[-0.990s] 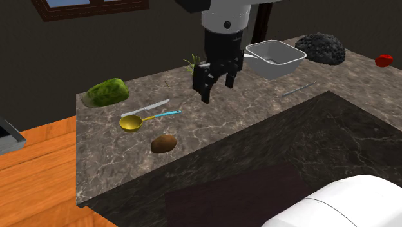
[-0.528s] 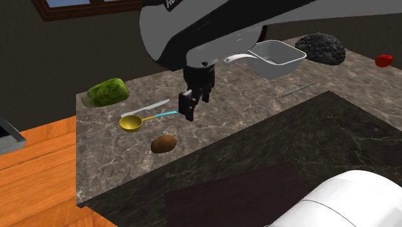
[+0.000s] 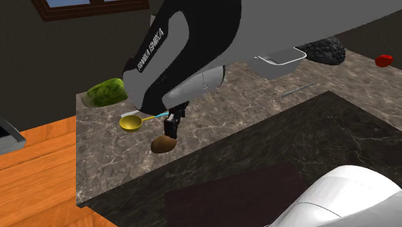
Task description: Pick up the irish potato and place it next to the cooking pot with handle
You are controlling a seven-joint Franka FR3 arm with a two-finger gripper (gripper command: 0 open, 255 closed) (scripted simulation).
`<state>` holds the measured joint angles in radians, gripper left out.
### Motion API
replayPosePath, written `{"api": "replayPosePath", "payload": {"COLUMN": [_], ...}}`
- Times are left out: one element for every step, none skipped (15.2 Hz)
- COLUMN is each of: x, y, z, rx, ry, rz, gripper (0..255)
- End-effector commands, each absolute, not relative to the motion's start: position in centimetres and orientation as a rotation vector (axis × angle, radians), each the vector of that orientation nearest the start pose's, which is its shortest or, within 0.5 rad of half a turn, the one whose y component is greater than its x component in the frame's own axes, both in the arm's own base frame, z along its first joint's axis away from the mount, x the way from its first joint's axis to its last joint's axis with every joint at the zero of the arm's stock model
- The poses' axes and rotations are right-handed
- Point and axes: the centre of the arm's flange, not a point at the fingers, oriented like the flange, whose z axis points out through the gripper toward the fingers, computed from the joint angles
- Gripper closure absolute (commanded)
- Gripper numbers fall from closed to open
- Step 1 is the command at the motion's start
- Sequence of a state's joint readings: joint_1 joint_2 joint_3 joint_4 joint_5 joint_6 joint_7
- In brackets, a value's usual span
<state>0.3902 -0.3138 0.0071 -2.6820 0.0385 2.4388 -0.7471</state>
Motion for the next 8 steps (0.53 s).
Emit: {"api": "replayPosePath", "payload": {"x": [37.6,37.6,37.6,37.6,37.5,37.6,37.6,37.7], "y": [17.2,18.0,18.9,19.7,20.2,20.2,20.3,20.3], "z": [32.2,31.2,30.2,29.2,28.6,28.0,27.5,27.0], "rx": [-2.585,-2.550,-2.513,-2.476,-2.451,-2.451,-2.451,-2.451], "ry": [-1.762,-1.812,-1.862,-1.910,-1.942,-1.942,-1.942,-1.942], "rz": [-0.137,-0.146,-0.154,-0.163,-0.168,-0.168,-0.168,-0.168], "gripper": [0,0,0,0,0,0,0,0]}}
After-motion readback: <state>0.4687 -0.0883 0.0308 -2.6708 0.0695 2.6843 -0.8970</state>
